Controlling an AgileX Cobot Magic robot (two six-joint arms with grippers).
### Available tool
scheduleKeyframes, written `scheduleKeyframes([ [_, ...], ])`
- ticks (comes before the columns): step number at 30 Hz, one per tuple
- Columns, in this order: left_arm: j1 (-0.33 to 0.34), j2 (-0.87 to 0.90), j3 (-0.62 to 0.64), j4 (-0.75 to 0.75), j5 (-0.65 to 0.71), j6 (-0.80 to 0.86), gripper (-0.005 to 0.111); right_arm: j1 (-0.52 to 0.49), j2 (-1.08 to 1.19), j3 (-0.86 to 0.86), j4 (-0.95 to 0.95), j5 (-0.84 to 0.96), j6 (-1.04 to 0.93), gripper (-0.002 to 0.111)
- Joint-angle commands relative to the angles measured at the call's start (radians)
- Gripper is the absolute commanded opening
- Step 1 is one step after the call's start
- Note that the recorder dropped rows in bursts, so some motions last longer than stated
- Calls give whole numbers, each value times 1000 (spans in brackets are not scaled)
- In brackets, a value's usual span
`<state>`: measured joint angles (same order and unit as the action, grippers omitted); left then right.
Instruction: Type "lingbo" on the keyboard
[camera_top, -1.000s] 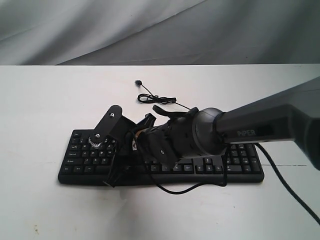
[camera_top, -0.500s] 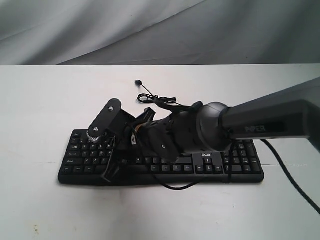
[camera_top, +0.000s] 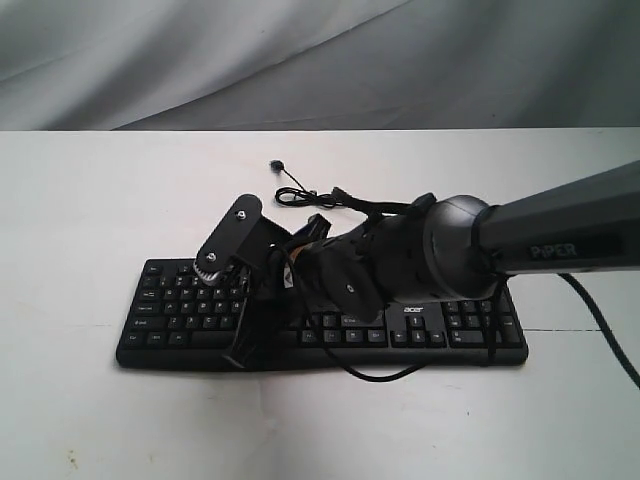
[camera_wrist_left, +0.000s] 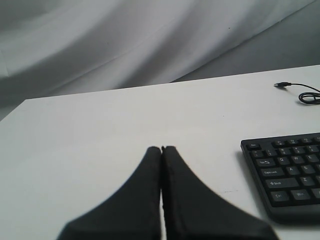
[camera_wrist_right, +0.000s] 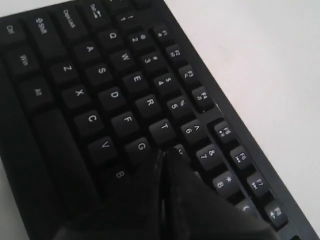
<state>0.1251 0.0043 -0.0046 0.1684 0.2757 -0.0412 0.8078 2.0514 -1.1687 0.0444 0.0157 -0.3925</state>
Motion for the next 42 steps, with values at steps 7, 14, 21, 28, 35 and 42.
scheduleKeyframes([
  [7,-7,-4,5,-2,-10,-4,0,19,-11,9,-10,-4,-3,0],
  [14,-7,-4,5,-2,-10,-4,0,43,-9,9,-8,-9,-3,0],
  [21,-7,-4,5,-2,-10,-4,0,41,28,9,-8,-26,-3,0],
  [28,-7,-4,5,-2,-10,-4,0,39,60,9,2,-29,-3,0],
  [35,-7,-4,5,-2,-10,-4,0,30,3,4,0,-16,-3,0],
  [42,-7,-4,5,-2,-10,-4,0,-39,-81,51,-2,-3,-3,0],
])
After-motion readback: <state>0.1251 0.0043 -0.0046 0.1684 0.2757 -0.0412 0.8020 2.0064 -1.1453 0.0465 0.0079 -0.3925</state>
